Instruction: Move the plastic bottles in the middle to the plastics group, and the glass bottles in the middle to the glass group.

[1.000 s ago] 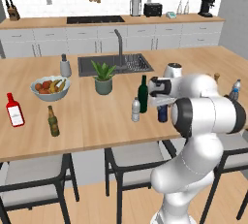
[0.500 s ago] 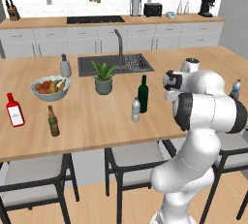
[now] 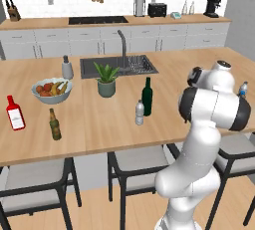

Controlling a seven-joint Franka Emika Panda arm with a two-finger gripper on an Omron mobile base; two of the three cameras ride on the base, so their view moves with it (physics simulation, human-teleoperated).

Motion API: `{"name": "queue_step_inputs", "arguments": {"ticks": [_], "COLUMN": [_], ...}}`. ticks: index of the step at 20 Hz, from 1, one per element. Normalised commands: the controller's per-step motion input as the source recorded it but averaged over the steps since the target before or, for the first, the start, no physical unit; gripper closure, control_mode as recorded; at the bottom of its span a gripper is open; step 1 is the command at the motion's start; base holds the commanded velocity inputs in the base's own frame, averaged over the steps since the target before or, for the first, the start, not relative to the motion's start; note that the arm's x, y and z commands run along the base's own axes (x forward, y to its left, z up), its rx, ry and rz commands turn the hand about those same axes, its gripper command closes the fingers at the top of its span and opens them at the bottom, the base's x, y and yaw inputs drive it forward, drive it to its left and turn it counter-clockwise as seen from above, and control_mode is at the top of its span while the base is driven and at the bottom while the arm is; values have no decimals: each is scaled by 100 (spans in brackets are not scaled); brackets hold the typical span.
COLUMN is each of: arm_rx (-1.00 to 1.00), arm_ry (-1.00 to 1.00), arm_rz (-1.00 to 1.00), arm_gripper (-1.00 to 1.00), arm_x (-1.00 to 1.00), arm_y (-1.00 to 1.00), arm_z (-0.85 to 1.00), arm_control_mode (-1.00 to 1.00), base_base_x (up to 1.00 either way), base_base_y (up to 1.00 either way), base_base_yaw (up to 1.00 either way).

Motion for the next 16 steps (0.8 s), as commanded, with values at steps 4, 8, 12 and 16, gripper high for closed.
{"name": "queue_step_inputs", "arguments": {"ticks": [4, 8, 12, 16], "arm_rx": [2, 0, -3, -5], "arm_ry": [0, 0, 0, -2], "arm_rz": [0, 0, 3, 1], "arm_gripper": [100, 100, 100, 100], "arm_x": [16, 22, 26, 1], "arm_y": [-67, -26, -1, -17], "arm_z": [0, 0, 0, 0], "arm_control_mode": [-100, -100, -100, -100], "base_base_x": [0, 0, 0, 0], "base_base_y": [0, 0, 0, 0], "base_base_yaw": [0, 0, 0, 0]}}
